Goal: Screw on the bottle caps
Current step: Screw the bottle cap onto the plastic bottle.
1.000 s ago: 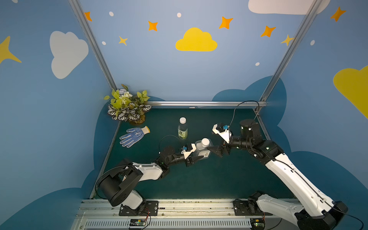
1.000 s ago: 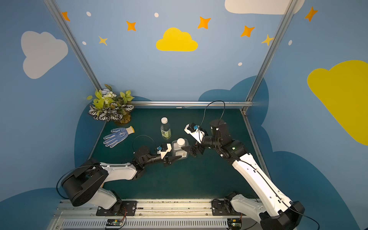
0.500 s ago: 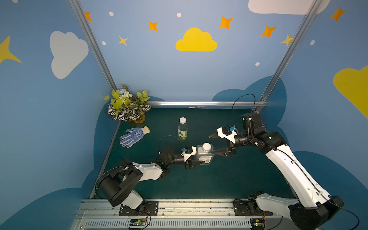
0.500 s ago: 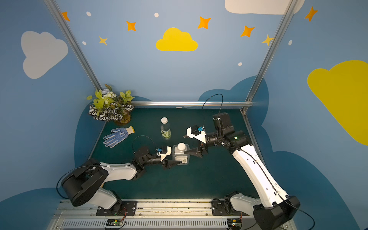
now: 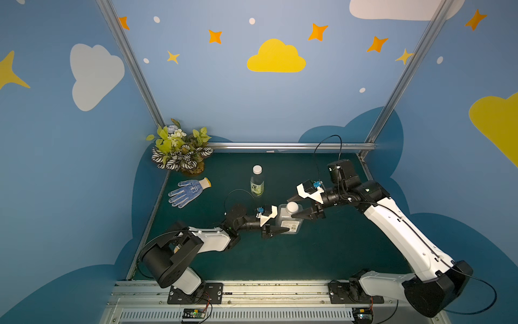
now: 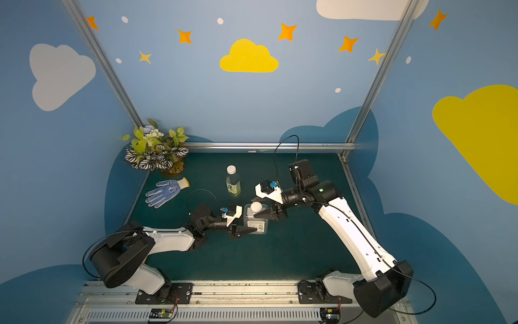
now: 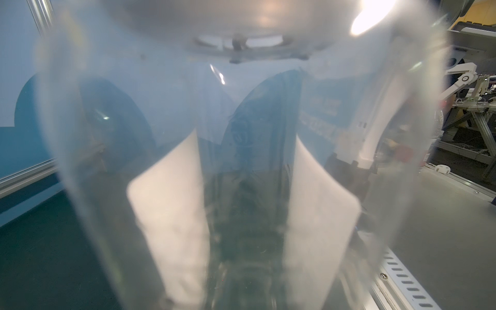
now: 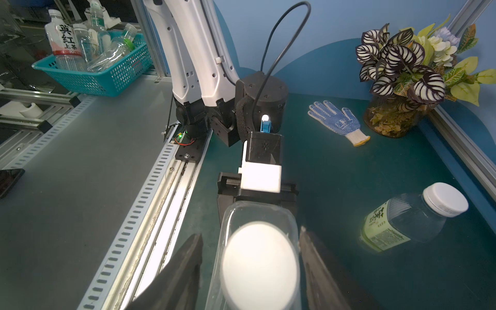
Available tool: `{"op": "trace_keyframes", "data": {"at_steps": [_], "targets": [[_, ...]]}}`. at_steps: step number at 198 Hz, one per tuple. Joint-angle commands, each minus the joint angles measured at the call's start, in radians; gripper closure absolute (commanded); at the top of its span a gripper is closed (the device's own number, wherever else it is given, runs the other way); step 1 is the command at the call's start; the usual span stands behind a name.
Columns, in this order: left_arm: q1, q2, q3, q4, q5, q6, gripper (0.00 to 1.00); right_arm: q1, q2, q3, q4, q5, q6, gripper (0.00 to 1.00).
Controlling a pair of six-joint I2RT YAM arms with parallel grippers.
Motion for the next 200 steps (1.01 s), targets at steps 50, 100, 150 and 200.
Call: {"op": "trace_keyframes", "data": {"at_steps": [50,100,150,200], "targets": [[0.005,0.006,0.02,0.024,-0.002,-0.003,0.74,0.016,-0.002,0.018,-0.015,0.023,-0.01,0.54],[0.004,-0.023,-0.004,0.025,-0.126,0.025,0.74,0.027,-0.028,-0.039,0.081,0.129,0.107,0.57],[0.002,-0.064,-0.014,0.02,-0.215,0.046,0.75,0.049,-0.061,-0.133,0.216,0.266,0.216,0.51],[0.001,-0.081,-0.021,-0.006,-0.255,0.076,0.74,0.08,-0.1,-0.207,0.384,0.419,0.376,0.4]]}}
